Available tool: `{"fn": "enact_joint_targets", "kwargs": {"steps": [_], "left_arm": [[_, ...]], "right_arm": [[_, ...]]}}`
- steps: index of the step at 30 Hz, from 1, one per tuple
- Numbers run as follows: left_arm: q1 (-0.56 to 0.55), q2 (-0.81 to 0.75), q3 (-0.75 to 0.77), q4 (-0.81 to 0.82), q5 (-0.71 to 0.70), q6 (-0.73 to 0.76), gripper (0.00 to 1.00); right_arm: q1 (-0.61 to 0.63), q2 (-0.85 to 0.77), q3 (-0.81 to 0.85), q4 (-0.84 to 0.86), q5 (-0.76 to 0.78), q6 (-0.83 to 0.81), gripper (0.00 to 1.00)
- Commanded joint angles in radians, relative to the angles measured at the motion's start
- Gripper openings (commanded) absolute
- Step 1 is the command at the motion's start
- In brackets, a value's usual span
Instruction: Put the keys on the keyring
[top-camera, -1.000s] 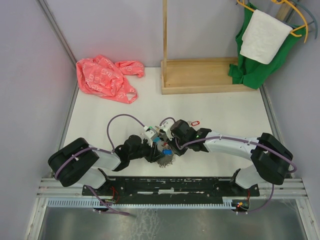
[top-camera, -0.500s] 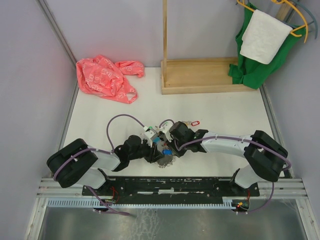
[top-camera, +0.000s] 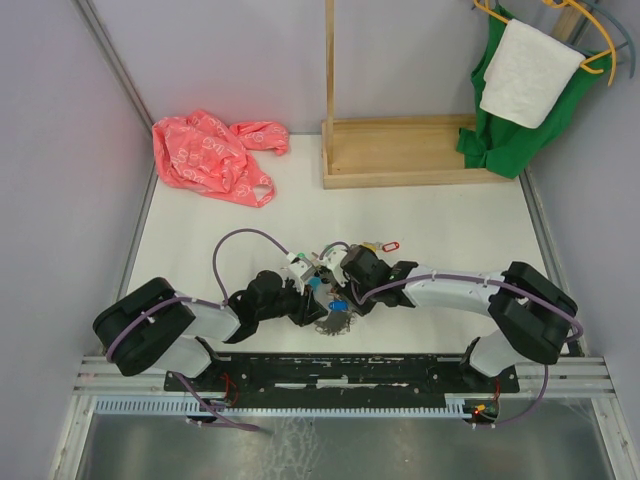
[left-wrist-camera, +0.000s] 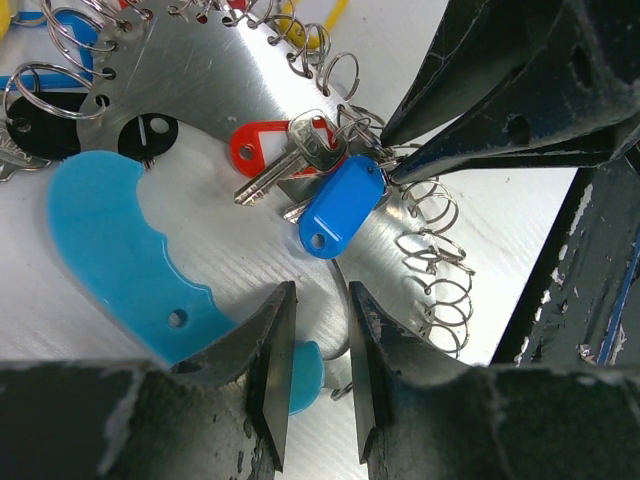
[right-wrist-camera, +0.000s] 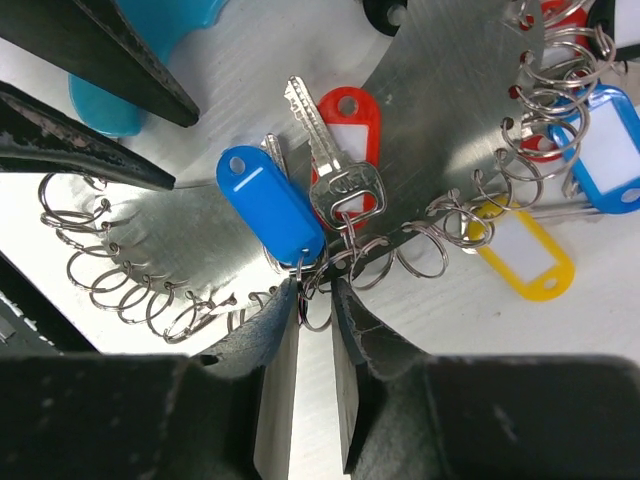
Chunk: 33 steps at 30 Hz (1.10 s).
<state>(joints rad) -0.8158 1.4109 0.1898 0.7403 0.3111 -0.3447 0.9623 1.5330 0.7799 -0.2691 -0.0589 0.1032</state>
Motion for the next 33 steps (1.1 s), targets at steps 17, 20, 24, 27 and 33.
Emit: {"fn": "enact_joint_targets", "kwargs": {"steps": [17,20,24,27,33], "left_arm": [[-0.007,-0.011,-0.009,-0.071,-0.107,-0.051,0.34],[-0.007,-0.003,-0.01,-0.069,-0.106,-0.05,0.34],[-0.006,0.001,-0.014,-0.06,-0.112,-0.05,0.34],[-0.005,-0.027,-0.017,-0.048,-0.097,-0.037,0.33],[-0.005,-0.138,-0.014,0.016,-0.04,0.065,0.33]], "right_arm": [[0.005,-0.017,-0.005,-0.005,0.071,0.004,0.25],[0.005,-0.015,-0.005,-0.005,0.079,0.005,0.23],[0.005,-0.026,-0.003,-0.012,0.077,0.003,0.14],[0.005,-0.052,0.002,-0.021,0.07,-0.01,0.07],[0.005,-0.109,0.011,-0.028,0.046,-0.071,0.03]]}}
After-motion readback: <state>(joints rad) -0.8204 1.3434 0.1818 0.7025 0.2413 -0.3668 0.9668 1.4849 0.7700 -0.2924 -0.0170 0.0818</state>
